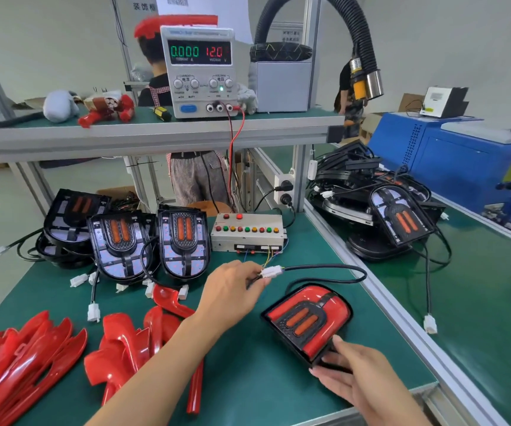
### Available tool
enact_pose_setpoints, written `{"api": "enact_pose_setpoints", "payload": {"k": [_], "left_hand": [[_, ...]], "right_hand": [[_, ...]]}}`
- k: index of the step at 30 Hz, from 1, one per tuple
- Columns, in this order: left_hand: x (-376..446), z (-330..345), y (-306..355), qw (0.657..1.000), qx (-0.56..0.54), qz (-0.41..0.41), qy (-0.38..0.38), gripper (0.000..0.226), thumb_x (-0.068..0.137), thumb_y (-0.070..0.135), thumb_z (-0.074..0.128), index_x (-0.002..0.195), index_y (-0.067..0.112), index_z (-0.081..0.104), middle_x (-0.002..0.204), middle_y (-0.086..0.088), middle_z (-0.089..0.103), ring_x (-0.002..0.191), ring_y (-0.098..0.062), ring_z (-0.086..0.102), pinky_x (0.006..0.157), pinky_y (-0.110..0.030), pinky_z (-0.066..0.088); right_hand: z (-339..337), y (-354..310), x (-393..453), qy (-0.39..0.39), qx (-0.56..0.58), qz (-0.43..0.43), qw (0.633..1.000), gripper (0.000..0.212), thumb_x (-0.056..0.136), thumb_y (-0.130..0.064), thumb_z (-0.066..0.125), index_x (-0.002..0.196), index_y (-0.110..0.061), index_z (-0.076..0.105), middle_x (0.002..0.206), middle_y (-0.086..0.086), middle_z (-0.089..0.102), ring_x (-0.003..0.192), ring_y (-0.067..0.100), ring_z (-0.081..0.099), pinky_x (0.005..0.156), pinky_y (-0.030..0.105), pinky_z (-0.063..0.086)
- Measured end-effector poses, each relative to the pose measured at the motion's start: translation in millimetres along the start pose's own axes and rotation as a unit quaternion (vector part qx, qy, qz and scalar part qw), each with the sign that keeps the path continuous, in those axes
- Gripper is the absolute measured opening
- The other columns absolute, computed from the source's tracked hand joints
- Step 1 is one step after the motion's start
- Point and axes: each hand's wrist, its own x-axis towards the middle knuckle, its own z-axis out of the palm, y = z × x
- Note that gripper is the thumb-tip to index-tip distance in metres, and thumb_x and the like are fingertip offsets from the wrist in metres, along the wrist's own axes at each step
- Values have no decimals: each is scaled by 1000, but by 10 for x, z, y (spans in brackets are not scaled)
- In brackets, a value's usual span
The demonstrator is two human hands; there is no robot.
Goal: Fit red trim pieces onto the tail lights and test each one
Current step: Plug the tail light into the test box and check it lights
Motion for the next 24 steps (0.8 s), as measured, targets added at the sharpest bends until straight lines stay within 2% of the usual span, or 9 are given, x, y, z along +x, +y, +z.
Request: {"api": "enact_pose_setpoints", "payload": {"k": [4, 8, 13, 14, 16, 19, 21, 24], "left_hand": [[-45, 46, 15, 1000, -13, -7, -19, 22, 92, 42, 67, 108, 28, 74, 91, 6, 72, 87, -15, 66, 78, -33, 50], [-93, 61, 13, 999, -23, 13, -24, 22, 91, 43, 66, 107, 30, 72, 90, 9, 71, 86, -10, 63, 72, -25, 42], [-132, 18, -6, 997, -40, 56, -46, 25, 89, 42, 68, 108, 26, 73, 91, 8, 69, 87, -10, 64, 80, -30, 52], [-133, 16, -15, 996, -37, 66, -53, 24, 90, 42, 68, 107, 26, 73, 91, 8, 68, 87, -11, 63, 80, -32, 52], [-130, 18, -38, 994, -28, 78, -66, 24, 90, 44, 66, 106, 27, 73, 91, 8, 66, 85, -12, 60, 80, -33, 50], [-123, 45, -69, 993, -13, 82, -80, 23, 90, 43, 66, 106, 27, 73, 91, 6, 67, 87, -12, 58, 83, -35, 48], [-122, 72, -69, 993, -18, 71, -96, 23, 91, 42, 66, 106, 26, 72, 92, 5, 69, 88, -14, 60, 83, -37, 48], [-119, 103, -50, 989, -50, 52, -132, 23, 92, 43, 63, 105, 25, 68, 87, 7, 71, 80, -16, 62, 78, -38, 50]], "right_hand": [[213, 38, 60, -19, 18, -20, 999, 33, 104, -20, 58, 112, 11, 63, 106, 32, 72, 85, 44, 75, 81, 43, 59], [345, 22, 155, -13, 27, -52, 998, 29, 107, -19, 51, 113, 8, 56, 105, 30, 72, 82, 47, 75, 65, 38, 62], [356, -75, 396, 3, -21, -132, 991, 21, 109, -19, 45, 109, -6, 62, 90, 21, 77, 67, 36, 75, 50, 31, 59], [358, -104, 463, 13, -24, -153, 988, 19, 109, -18, 45, 108, -10, 62, 92, 20, 77, 67, 34, 75, 50, 31, 59], [349, -162, 624, 36, -38, -201, 978, 17, 108, -18, 47, 109, -17, 64, 105, 18, 75, 81, 34, 76, 55, 31, 60], [329, -233, 832, 47, -32, -258, 965, 26, 109, -23, 48, 130, -28, 62, 118, 10, 71, 104, 30, 71, 62, 31, 61], [323, -262, 930, 39, -3, -271, 962, 32, 109, -26, 47, 138, -31, 58, 120, 9, 71, 105, 28, 71, 64, 31, 61], [341, -279, 1054, 41, 38, -295, 954, 34, 108, -32, 46, 141, -29, 57, 118, 12, 70, 99, 23, 68, 68, 31, 62]]}}
